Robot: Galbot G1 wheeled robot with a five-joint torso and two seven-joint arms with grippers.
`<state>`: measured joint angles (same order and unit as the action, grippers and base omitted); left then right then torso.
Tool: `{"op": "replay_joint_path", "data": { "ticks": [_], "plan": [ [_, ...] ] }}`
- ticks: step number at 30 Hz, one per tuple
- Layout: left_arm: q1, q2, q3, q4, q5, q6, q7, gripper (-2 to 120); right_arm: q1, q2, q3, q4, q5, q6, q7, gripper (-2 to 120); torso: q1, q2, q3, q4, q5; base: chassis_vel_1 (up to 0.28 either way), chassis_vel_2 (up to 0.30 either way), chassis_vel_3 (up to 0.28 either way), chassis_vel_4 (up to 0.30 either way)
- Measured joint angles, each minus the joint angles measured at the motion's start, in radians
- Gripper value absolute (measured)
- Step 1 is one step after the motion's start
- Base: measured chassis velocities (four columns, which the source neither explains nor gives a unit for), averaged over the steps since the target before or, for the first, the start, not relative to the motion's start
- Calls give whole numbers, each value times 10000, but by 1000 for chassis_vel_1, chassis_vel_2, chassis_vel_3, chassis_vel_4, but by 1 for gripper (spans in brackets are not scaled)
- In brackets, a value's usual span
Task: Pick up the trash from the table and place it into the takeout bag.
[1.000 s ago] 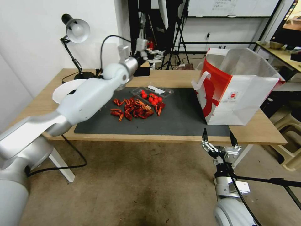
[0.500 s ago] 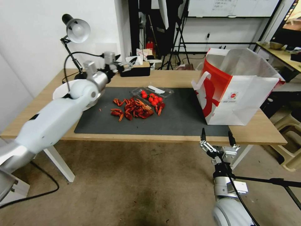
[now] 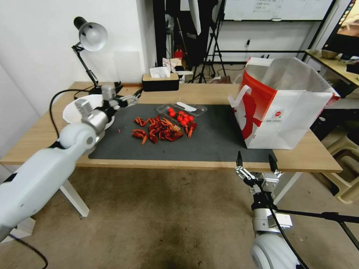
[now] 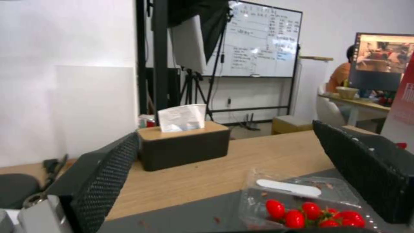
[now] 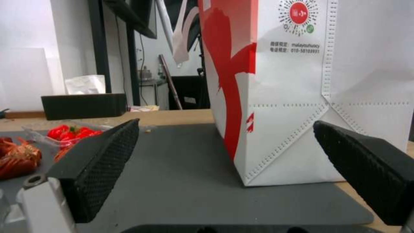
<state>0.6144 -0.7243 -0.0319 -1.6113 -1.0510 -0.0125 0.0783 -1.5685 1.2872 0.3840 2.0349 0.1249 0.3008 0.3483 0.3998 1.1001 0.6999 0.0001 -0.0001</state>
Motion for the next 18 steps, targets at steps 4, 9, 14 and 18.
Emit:
{"op": "replay_joint_path", "data": {
  "ticks": [4,9,14,18],
  "plan": [
    [683,105,-595,-319,122,-137,-64,100,14,0,-17,-22,6,-3,-8,100,0,0,0,-2,2,0,0,0,0],
    [1747,175,-1377,-764,422,-436,-215,100,16,19,-25,-31,8,-4,-15,100,1,0,0,-1,0,0,0,0,0],
    [3556,-223,-2850,-1589,1258,-601,-409,100,10,29,-31,-35,3,-4,-24,100,2,0,0,-2,0,0,0,0,0],
    [4425,-573,-3332,-2128,1813,-659,-533,100,-7,30,-30,-34,-10,-5,-34,100,1,0,-1,5,0,0,0,0,0]
  ]
}}
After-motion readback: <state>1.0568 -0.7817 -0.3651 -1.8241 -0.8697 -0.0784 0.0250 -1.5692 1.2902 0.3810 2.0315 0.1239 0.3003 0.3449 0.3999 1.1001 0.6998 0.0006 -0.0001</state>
